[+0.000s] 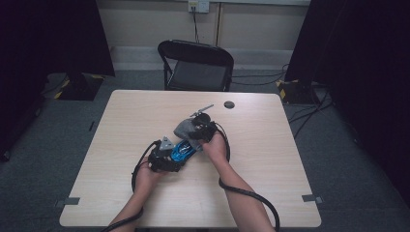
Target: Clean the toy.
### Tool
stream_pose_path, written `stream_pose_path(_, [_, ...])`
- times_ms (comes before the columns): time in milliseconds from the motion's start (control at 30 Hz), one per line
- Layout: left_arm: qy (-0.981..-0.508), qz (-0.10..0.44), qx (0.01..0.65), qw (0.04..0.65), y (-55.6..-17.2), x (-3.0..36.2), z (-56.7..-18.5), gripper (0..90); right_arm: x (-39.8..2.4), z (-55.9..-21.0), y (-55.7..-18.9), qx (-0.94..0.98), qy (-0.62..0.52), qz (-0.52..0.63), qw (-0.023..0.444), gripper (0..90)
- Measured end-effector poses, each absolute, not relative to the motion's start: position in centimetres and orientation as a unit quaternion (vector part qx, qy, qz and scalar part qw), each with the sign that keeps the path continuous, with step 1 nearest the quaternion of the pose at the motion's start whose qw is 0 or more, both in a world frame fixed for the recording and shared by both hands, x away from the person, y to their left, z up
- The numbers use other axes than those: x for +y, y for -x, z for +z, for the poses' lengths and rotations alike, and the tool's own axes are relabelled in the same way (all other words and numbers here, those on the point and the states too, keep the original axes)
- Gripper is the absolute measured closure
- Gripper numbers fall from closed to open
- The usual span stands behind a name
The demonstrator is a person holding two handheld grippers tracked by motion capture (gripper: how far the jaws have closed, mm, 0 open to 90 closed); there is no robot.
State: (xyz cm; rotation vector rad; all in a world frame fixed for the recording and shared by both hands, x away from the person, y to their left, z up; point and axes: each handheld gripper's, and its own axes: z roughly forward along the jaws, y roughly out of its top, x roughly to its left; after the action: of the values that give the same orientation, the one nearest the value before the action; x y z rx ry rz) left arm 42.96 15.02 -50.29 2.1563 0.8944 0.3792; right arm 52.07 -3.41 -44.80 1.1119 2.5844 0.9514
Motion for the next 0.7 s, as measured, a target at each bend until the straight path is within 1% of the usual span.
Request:
stream_pose_path(167, [-0.844, 0.148, 0.35, 0.378, -43.0, 15.0, -50.3, 23.6, -3.6, -44.8, -52.2, 0.865, -0.377, 0.317, 0.096, 75.9])
stream_pose_path(700, [-0.844, 0.147, 0.351, 0.379, -43.0, 15.0, -50.3, 23.6, -4.6, -44.7, -52.6, 0.858, -0.385, 0.326, 0.095, 76.0])
